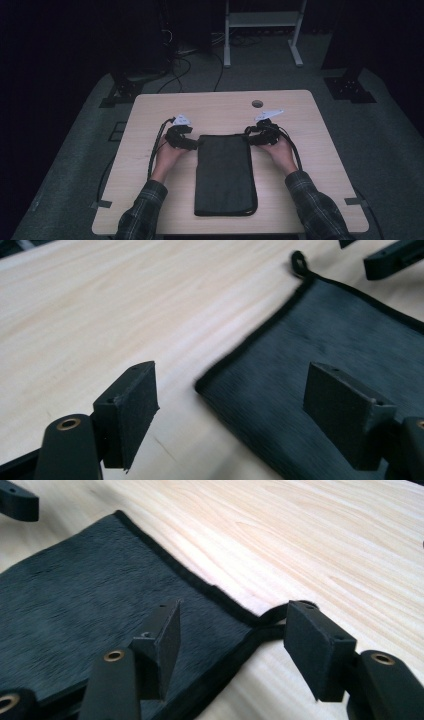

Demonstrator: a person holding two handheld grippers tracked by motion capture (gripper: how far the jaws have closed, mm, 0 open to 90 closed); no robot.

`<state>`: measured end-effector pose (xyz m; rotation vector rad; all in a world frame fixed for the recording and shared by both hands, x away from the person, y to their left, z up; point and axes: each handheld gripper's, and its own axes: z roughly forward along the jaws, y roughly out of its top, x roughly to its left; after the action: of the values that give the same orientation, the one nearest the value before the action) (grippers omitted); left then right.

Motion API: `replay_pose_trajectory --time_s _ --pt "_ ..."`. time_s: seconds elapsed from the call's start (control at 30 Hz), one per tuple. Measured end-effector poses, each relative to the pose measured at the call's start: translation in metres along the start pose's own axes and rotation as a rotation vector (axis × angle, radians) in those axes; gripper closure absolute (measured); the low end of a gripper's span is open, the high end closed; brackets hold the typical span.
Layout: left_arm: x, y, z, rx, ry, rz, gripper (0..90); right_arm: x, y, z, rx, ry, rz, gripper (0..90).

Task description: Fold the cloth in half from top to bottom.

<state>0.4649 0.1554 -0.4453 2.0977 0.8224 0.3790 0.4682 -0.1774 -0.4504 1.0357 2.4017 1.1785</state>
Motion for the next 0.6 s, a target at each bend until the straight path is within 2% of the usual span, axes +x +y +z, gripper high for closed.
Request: replay_pose_trajectory --time_s 0.13,0.23,0.3,0.47,0.53,0.6 --pt "0.006 0.003 0.012 0.014 0.006 -0.013 23.3 -0.007 -0.001 0.009 -0.004 -0.018 0.026 38.6" --pt "0.011 0.001 0.021 0.04 0.008 -0.027 25.2 -0.013 -0.003 0.017 0.028 -0.011 0.044 38.3" --pt "0.013 -0.001 0.025 0.056 0.005 -0.032 30.4 -0.014 -0.004 0.02 0.032 -0.005 0.046 38.3" --pt "0.014 -0.006 0.033 0.081 0.0 -0.028 32.4 -0.014 -0.008 0.029 0.065 0.007 0.036 38.3" --pt "0.014 -0.009 0.035 0.102 0.013 -0.018 34.0 -0.012 -0.009 0.03 0.057 0.012 0.034 39.9" --pt "0.015 -0.011 0.034 0.086 0.007 -0.024 37.2 -0.011 -0.009 0.031 0.053 0.011 0.025 43.4"
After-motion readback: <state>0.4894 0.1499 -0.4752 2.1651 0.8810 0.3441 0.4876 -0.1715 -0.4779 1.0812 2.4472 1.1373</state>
